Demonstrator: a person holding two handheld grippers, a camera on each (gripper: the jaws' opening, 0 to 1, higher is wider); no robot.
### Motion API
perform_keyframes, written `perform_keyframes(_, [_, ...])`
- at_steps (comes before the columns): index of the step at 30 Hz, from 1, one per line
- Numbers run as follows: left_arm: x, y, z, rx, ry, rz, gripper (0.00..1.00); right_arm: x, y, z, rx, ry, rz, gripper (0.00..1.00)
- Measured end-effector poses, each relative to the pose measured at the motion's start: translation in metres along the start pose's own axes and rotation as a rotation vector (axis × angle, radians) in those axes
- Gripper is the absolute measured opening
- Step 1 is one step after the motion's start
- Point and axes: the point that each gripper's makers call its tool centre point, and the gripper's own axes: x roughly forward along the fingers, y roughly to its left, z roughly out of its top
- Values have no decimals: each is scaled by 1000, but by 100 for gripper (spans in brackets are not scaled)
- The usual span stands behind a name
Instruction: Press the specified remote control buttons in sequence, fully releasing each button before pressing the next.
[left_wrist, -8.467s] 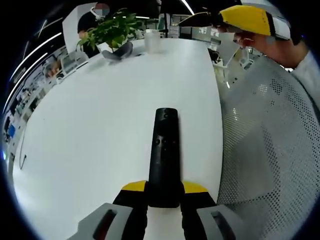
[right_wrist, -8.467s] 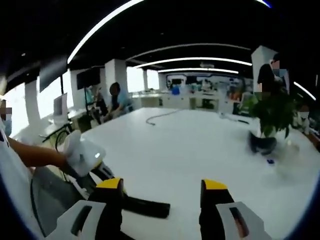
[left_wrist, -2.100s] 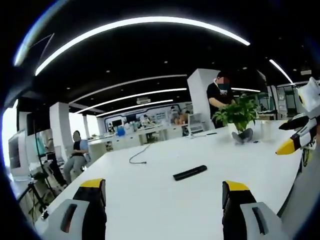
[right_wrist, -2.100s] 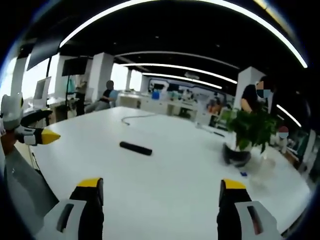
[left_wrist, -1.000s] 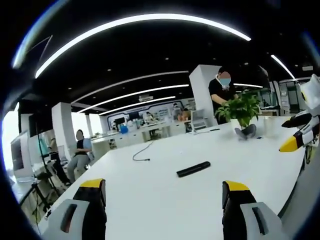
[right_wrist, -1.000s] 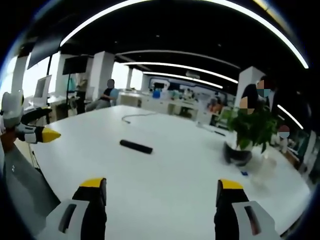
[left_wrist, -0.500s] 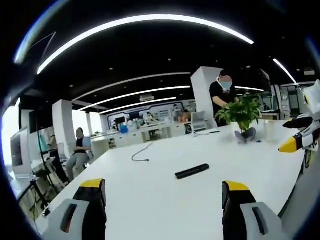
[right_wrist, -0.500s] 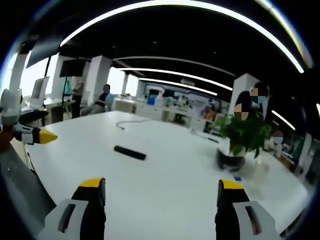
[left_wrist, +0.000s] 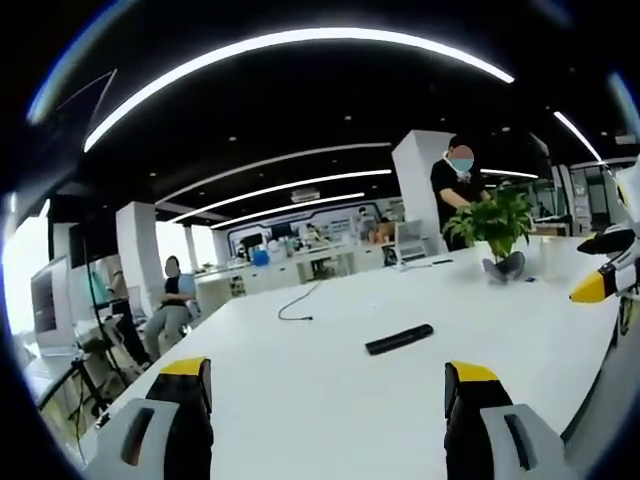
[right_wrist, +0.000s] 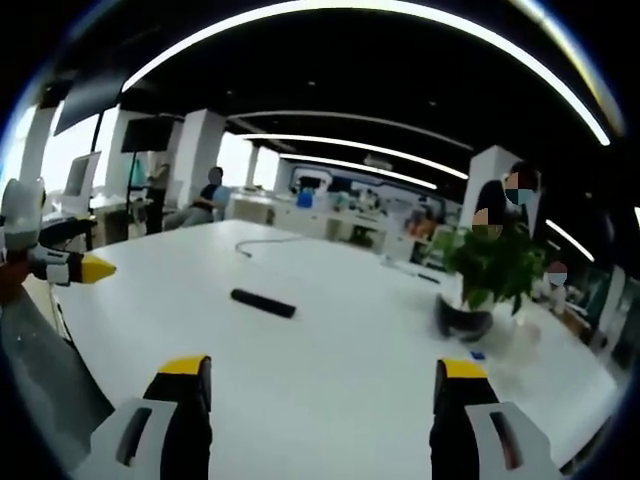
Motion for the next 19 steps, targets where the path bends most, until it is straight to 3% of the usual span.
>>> perform_keyframes(19, [2,-4,-7,37,37,-12,100,0,-1,-1,34,3,6,92])
